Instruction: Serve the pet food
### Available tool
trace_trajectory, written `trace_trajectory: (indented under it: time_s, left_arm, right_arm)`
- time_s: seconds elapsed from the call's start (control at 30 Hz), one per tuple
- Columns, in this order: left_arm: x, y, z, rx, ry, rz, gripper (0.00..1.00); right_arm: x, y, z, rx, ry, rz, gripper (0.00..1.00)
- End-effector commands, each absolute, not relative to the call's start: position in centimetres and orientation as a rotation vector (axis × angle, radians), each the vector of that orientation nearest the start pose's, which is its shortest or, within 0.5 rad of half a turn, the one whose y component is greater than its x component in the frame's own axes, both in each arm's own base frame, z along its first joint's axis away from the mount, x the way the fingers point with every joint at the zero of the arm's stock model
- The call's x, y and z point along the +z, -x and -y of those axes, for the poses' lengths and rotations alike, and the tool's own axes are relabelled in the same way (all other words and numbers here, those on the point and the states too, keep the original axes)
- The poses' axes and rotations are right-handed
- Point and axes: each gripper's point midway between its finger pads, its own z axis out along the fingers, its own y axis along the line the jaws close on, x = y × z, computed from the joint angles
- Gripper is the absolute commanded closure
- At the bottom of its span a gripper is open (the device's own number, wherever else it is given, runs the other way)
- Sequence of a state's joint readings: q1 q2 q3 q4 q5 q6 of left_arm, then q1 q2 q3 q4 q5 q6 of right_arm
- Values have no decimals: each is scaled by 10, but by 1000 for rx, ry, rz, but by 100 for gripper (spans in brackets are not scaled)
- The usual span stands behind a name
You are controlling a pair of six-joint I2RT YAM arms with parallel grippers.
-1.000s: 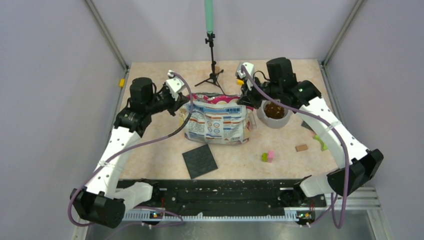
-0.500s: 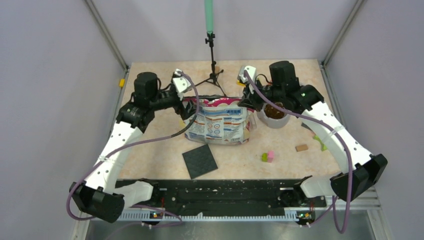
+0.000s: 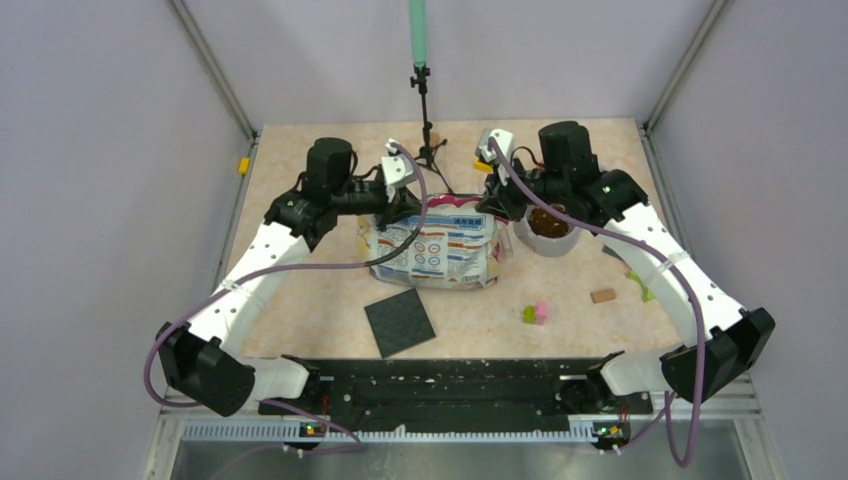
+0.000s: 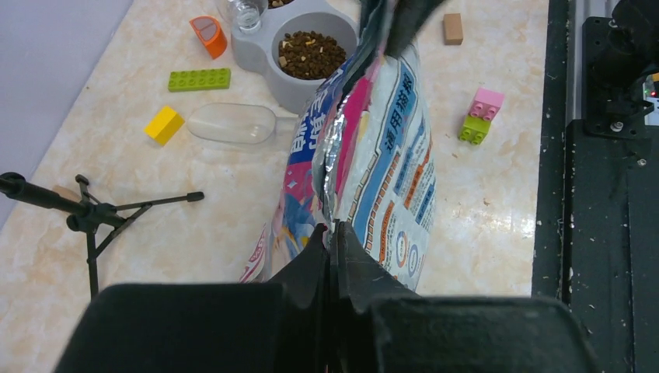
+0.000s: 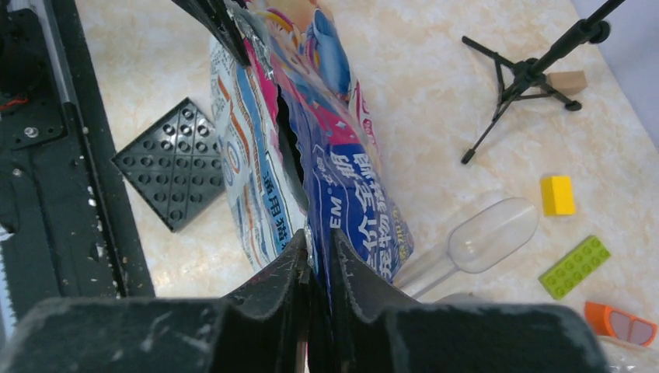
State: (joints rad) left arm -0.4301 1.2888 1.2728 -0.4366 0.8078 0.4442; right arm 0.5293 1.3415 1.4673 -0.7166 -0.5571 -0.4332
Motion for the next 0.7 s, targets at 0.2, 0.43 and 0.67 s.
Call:
trace_trajectory:
  time_s: [0.2, 0.43, 0.67]
  left_arm:
    - [322, -283, 254, -754, -1250, -1464, 100]
    - [329, -283, 251, -732, -1217, -1449, 100]
    - [328, -284, 246, -693, -1196, -1445, 100]
  right_arm:
    - [327, -292, -286, 578, 1215, -1580, 27]
    - [328, -304, -314, 599, 1201, -1565, 63]
    - [346, -298, -326, 702, 1133, -1465, 100]
